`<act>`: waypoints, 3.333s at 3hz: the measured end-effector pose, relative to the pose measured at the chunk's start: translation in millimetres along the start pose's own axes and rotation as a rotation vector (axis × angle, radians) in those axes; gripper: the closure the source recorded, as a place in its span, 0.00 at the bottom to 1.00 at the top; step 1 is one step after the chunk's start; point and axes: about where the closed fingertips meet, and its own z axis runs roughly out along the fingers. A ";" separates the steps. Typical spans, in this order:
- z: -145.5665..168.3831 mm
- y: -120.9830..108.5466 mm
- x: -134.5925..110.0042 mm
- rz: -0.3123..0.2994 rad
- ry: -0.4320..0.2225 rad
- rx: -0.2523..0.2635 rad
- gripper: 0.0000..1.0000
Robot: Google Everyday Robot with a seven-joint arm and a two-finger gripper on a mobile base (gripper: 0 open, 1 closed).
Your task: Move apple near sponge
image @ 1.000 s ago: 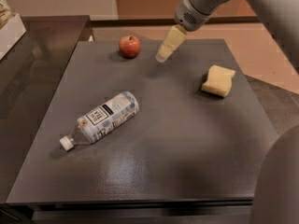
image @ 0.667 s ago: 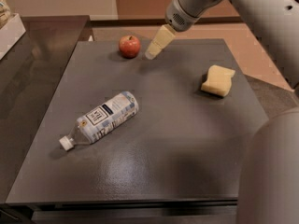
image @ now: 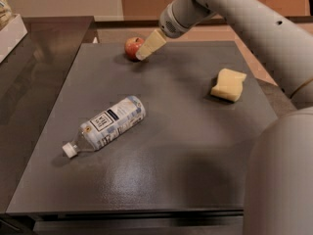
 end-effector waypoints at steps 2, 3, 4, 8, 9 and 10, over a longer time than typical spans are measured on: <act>46.4 1.9 -18.7 0.016 -0.060 -0.032 0.00; 66.3 4.8 -23.8 0.018 -0.052 -0.067 0.00; 81.9 7.3 -25.6 0.019 -0.036 -0.095 0.00; 47.6 -1.2 -8.4 0.051 0.022 -0.081 0.87; 16.1 -5.0 9.3 0.066 0.042 -0.059 1.00; -13.0 -11.2 37.8 0.087 0.079 -0.035 1.00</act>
Offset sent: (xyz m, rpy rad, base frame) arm 0.0417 0.0576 -0.0232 0.0883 0.0067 0.0419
